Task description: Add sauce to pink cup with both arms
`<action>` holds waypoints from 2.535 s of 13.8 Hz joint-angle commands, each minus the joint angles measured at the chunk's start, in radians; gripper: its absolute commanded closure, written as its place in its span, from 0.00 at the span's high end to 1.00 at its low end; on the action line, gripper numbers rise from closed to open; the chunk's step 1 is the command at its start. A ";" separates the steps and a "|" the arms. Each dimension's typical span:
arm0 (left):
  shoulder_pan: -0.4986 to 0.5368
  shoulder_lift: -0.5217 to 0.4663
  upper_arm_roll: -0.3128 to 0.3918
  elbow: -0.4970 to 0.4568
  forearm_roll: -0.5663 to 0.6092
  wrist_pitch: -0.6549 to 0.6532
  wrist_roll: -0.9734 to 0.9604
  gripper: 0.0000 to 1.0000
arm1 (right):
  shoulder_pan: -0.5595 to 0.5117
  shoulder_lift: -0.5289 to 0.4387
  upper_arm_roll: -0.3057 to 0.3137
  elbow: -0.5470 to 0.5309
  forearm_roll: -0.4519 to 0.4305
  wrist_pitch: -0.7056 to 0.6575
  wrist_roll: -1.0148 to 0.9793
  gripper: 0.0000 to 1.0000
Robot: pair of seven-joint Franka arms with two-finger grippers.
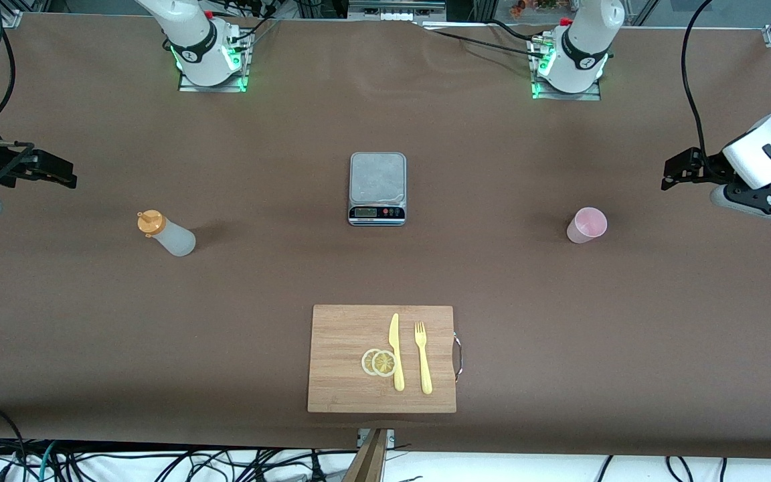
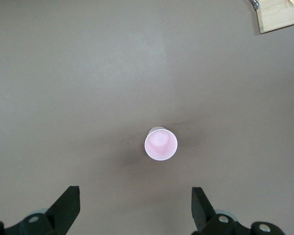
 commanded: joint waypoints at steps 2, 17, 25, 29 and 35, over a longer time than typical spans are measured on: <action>0.005 -0.012 -0.003 0.003 0.013 0.005 -0.011 1.00 | -0.002 -0.011 -0.001 0.005 -0.009 -0.005 0.006 1.00; 0.004 -0.013 -0.018 0.004 0.015 -0.043 -0.162 1.00 | -0.002 -0.010 -0.001 0.005 -0.009 -0.005 0.003 1.00; 0.004 -0.036 -0.025 -0.009 0.021 -0.045 -0.174 1.00 | -0.002 -0.011 -0.002 0.005 -0.009 -0.005 0.003 1.00; 0.010 -0.048 -0.025 -0.023 0.027 -0.046 -0.183 1.00 | -0.002 -0.010 -0.002 0.005 -0.009 -0.005 0.003 1.00; 0.012 -0.044 -0.023 -0.025 0.027 -0.046 -0.183 1.00 | -0.002 -0.010 -0.002 0.005 -0.009 -0.005 0.003 1.00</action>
